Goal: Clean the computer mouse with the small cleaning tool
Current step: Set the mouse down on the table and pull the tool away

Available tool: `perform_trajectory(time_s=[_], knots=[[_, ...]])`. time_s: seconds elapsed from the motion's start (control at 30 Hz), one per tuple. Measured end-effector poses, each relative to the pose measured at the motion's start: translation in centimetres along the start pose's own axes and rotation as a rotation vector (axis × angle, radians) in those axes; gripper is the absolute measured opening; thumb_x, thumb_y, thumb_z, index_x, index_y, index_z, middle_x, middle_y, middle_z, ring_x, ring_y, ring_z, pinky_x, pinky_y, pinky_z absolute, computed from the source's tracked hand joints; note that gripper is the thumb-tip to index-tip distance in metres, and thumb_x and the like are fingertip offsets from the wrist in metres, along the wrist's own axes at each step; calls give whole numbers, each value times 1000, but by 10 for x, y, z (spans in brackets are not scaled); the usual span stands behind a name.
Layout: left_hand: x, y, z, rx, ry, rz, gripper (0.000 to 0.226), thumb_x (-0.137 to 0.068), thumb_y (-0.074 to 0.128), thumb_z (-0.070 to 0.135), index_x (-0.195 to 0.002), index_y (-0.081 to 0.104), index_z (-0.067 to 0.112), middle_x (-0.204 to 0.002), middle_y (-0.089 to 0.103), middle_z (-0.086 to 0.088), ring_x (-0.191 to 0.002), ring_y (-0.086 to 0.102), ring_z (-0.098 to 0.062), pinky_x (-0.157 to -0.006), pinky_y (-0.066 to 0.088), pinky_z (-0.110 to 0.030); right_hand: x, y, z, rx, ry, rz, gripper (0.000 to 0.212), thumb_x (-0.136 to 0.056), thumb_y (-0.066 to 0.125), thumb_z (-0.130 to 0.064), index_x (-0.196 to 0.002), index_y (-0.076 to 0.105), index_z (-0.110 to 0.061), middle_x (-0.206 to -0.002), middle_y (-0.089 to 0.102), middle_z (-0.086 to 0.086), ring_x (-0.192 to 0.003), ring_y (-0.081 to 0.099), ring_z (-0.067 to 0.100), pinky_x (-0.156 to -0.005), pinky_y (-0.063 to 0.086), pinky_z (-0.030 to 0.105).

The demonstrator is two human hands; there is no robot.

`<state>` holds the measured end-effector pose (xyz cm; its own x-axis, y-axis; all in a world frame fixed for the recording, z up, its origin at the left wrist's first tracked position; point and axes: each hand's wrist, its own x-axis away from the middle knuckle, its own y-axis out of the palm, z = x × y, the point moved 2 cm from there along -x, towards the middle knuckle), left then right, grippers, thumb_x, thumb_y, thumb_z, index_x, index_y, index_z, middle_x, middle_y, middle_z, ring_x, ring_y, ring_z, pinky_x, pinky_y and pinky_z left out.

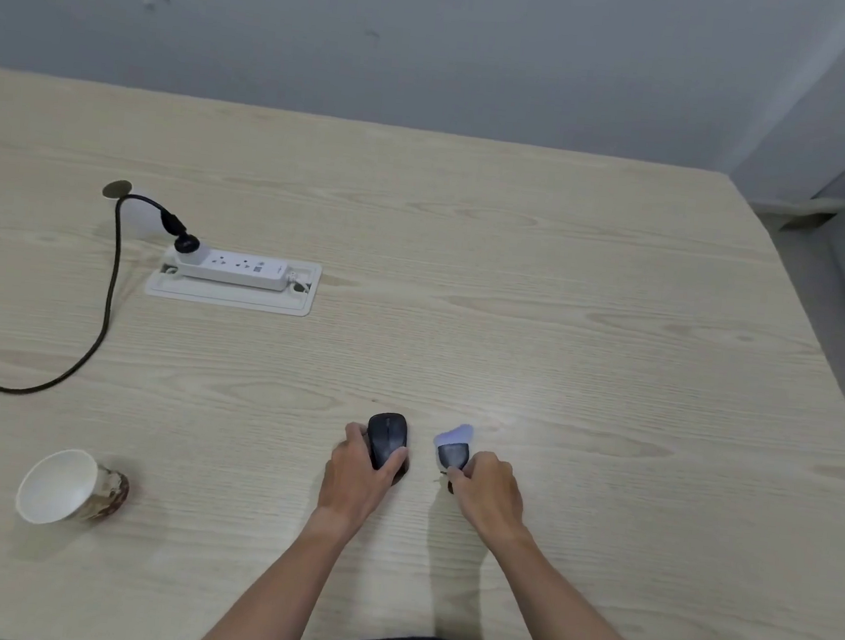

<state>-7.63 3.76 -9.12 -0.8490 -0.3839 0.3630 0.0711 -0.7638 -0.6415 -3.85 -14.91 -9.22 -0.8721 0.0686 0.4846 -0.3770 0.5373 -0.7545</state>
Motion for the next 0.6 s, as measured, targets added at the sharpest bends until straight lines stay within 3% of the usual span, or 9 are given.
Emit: perform_trajectory(time_s=[0.17, 0.33, 0.53, 0.6], knots=[[-1, -1, 0, 7, 19, -11, 53, -89, 69, 46, -124, 47, 13, -101, 63, 1, -87, 58, -15, -71, 42, -26, -4, 3, -3, 55, 24, -9, 29, -95, 59, -35, -80, 50, -12, -96, 70, 12, -72, 57, 24, -60, 38, 30], [-4, 2, -4, 4, 17, -47, 60, -89, 65, 50, -135, 45, 19, -109, 62, -2, -98, 55, -19, -82, 45, -31, -2, 1, 0, 39, 24, -7, 31, -97, 56, -38, -84, 59, -10, -92, 70, 8, -82, 66, 27, -67, 48, 33], [1, 3, -4, -28, 38, -59, 55, -91, 61, 51, -132, 46, 19, -107, 54, 0, -98, 48, -16, -83, 39, -29, 4, 1, 5, -33, 14, 3, 35, -99, 50, -43, -85, 60, -12, -88, 68, 4, -81, 63, 24, -70, 48, 35], [4, 3, -6, -136, 86, -22, 52, -89, 60, 52, -127, 50, 18, -108, 49, -1, -100, 48, -19, -86, 43, -30, 7, 1, 3, -33, -9, 13, 34, -100, 50, -42, -86, 59, -13, -88, 68, 3, -81, 62, 23, -70, 46, 33]])
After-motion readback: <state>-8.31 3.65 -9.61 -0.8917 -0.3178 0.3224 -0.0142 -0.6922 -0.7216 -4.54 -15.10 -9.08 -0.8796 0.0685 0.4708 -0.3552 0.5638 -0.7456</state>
